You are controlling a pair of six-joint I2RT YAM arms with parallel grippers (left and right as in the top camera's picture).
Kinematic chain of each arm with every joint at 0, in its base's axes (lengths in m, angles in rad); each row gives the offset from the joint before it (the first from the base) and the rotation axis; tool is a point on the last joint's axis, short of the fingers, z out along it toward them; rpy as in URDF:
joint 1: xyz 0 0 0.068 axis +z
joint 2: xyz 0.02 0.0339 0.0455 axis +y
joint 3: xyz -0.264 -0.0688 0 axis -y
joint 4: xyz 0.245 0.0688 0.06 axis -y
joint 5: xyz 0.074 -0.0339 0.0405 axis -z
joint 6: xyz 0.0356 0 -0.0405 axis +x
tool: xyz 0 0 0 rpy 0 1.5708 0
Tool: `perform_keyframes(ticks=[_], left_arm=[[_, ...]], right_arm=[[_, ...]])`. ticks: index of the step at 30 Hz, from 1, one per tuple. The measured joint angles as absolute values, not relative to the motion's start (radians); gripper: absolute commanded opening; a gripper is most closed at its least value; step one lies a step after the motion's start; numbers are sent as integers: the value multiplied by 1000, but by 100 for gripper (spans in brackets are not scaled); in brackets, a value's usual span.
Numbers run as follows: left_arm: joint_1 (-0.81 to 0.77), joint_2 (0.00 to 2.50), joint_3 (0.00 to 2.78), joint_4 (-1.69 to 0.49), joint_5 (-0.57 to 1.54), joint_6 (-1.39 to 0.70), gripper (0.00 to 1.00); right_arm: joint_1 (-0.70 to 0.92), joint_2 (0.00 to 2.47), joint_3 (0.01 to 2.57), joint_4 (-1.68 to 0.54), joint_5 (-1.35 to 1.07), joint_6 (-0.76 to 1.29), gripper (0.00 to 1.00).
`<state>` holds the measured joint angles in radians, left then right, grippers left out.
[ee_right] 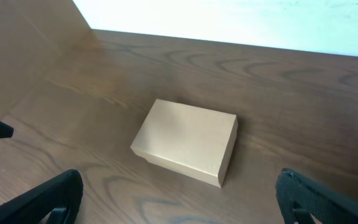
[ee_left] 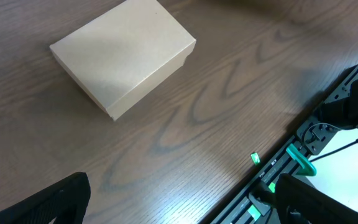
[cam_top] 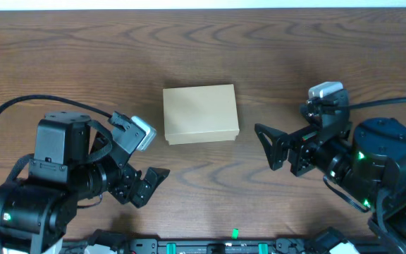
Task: Pack container
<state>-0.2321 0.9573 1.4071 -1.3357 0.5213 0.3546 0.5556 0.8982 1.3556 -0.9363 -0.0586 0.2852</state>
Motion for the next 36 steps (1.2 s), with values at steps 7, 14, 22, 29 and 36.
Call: perform_keyframes(ticks=[7,14,22,29,36], left_arm=[[-213,844,1407,-1335,489,355,95],[-78,499,1291,-1237,323,237,95],[7,43,758,-1040,149,107,95],[7,13,479,-859,127,63,95],[7,13,322,-719,157,52,95]], right_arm=[[556,898,1356,-938,-59,285,99],[556,898,1356,-939,-59,285,99],[556,899,1355,-939,-59,285,99],[556,899,1355,-939,-59,285,99],[556,899,1355,-939,-59,285,99]])
